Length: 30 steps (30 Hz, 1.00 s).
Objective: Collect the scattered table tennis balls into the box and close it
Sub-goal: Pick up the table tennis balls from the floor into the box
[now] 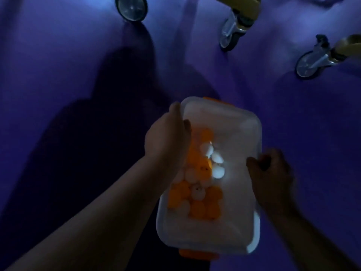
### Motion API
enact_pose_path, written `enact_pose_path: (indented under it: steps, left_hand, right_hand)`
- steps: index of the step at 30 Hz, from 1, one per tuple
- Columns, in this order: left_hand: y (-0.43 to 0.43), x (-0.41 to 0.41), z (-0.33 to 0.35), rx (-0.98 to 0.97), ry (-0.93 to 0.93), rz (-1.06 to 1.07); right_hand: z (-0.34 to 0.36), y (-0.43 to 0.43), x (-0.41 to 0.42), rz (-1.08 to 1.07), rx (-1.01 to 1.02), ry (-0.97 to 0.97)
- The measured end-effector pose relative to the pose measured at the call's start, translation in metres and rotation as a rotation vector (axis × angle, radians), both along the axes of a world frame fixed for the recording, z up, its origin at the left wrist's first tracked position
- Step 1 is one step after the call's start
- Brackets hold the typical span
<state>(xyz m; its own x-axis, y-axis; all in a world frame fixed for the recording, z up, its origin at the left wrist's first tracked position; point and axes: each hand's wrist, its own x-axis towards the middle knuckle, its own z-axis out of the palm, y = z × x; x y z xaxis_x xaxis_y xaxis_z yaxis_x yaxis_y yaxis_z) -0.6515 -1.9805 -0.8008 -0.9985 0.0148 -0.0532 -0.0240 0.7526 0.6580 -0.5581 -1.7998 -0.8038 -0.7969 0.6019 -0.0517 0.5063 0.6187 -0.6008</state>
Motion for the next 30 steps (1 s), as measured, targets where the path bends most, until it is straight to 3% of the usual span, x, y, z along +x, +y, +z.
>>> enact_pose_path:
  steps: [8, 13, 20, 30]
  left_hand:
    - [-0.133, 0.002, 0.093, 0.065, -0.103, 0.229]
    - [-0.197, 0.033, 0.175, 0.09, -0.179, 0.407]
    - [-0.243, 0.063, 0.324, 0.062, -0.262, 0.567]
    - [-0.31, 0.163, 0.544, 0.101, -0.115, 0.841]
  right_hand:
    - [0.086, -0.125, -0.042, 0.17, -0.11, 0.0]
    - [0.177, -0.176, -0.05, 0.325, -0.235, -0.133]
    - [0.348, -0.214, -0.059, 0.592, -0.174, -0.285]
    - [0.569, -0.294, -0.014, 0.937, -0.002, -0.156]
